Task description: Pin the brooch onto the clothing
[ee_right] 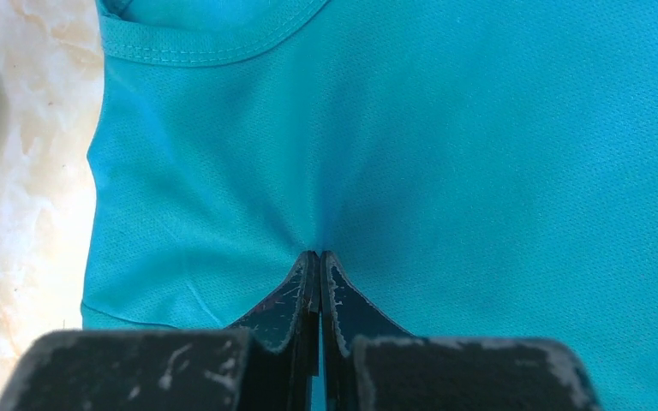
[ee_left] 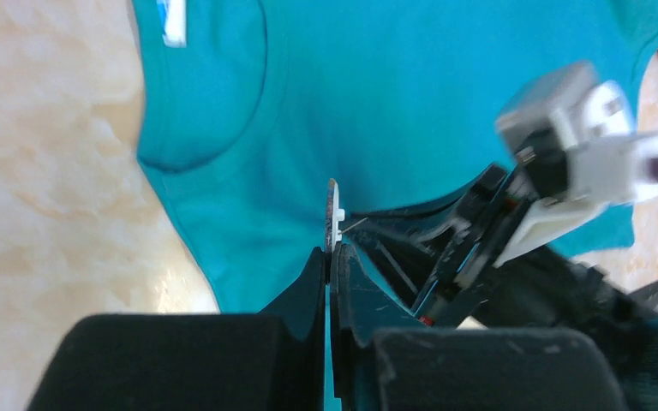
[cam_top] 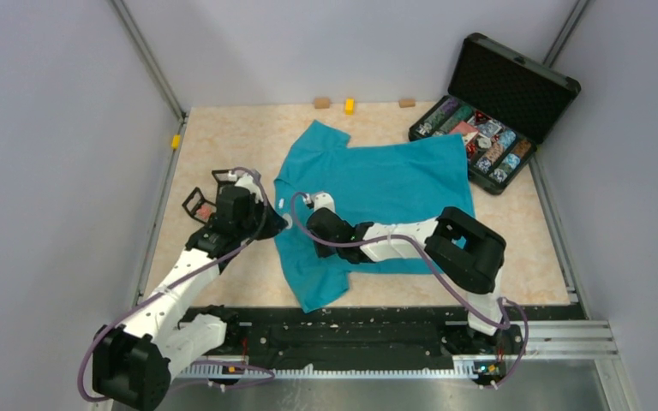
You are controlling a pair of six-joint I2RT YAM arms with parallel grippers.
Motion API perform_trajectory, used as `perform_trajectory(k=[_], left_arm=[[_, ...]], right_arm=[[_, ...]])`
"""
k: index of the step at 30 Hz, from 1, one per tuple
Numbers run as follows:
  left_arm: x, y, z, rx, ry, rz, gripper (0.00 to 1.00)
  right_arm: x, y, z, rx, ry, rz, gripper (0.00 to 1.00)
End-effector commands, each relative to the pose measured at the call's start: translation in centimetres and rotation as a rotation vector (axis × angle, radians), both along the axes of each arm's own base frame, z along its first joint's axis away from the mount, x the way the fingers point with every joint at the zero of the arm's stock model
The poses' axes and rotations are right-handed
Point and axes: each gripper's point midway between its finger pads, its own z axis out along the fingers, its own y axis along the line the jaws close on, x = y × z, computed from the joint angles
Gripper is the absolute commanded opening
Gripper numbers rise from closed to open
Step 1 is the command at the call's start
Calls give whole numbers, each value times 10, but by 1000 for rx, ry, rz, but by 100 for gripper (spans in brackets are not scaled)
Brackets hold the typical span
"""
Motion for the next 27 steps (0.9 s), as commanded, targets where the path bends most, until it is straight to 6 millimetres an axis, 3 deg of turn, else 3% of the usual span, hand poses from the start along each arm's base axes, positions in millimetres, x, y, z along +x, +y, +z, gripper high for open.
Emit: perform_trajectory(k=[1,12,27], left_arm=[[-1,-17,-12,-90,7,34,0],[-12,-33,-59,21,96,37,0],[-8,-40,-71,107,115,25,0]], right_arm=[[-4,16,31,135,-30,20,0],[-5,11,45,203,-55,0,0],[-11,13,64,286,-73,25,0]])
